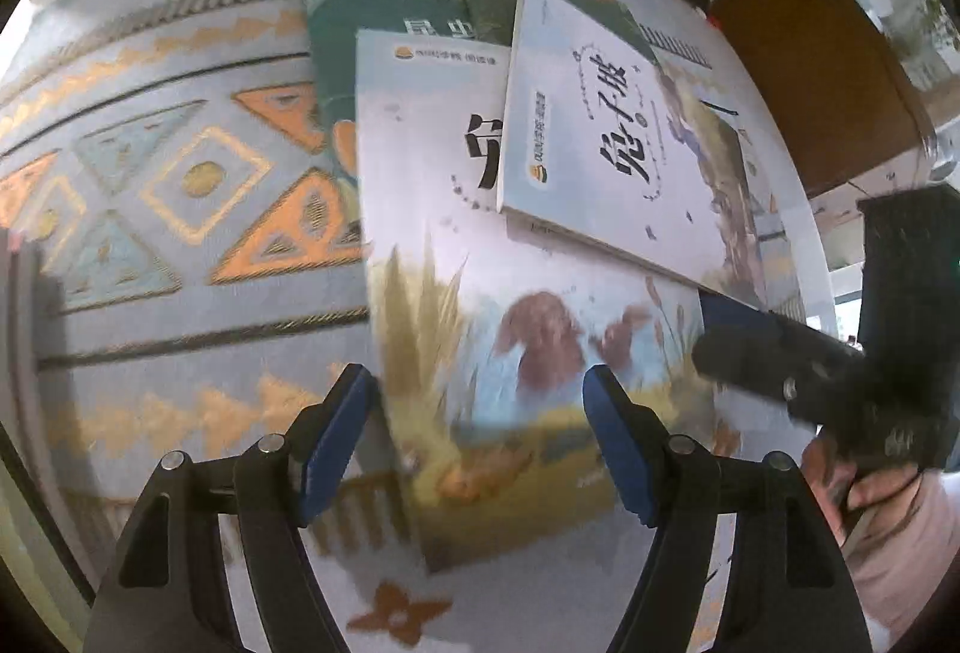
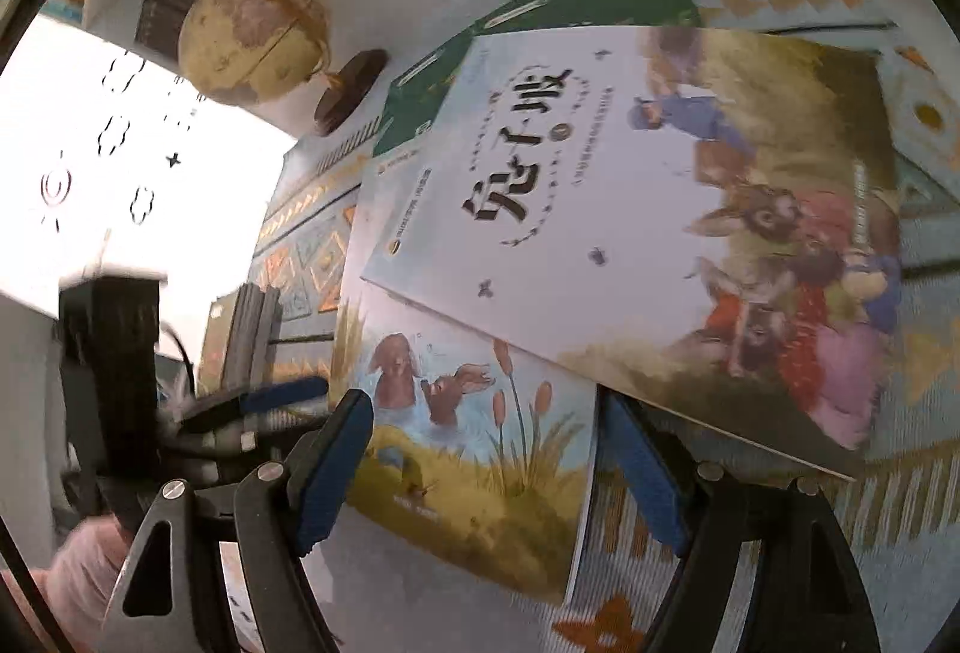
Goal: Organize books
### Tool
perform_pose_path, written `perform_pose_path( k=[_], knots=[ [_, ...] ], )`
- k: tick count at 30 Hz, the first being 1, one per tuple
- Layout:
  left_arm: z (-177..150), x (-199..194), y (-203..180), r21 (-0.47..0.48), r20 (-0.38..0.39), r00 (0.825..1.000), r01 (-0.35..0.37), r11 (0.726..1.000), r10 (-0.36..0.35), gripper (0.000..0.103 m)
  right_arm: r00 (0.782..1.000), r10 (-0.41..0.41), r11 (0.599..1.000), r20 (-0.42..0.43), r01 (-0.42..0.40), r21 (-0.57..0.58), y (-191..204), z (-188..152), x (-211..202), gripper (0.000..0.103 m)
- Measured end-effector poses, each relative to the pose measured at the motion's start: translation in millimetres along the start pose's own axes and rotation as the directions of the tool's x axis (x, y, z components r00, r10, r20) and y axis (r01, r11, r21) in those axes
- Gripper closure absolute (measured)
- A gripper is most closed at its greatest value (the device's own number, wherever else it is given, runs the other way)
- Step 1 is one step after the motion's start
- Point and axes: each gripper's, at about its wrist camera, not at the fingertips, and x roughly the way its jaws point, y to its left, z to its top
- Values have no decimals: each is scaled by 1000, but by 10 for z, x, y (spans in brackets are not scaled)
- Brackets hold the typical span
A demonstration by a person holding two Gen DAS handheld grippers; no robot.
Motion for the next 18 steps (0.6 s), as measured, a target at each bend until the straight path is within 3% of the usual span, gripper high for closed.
perform_pose_path(
  k=[3,7,10,12,15,18],
  knots=[
    [8,1,-42,30,-10,1000,-24,999,24,32,998,48,999,31,-49,20,-53,11,7,16],
    [-53,-71,26,22,-1,1000,1,1000,-1,33,981,188,963,52,-194,185,-263,45,-8,17],
    [-64,-53,165,-14,2,1000,18,1000,-18,33,951,298,923,84,-309,229,-430,23,-135,33],
    [-83,-91,206,-12,7,1000,19,1000,-19,33,933,351,899,84,-361,250,-516,-9,-178,52],
    [-59,-78,244,-33,5,1000,26,999,-26,33,957,288,922,25,-284,261,-588,-46,-104,75],
    [-50,-141,367,-104,14,998,69,992,-67,33,966,258,934,-5,-248,258,-584,-81,-26,83]
  ],
)
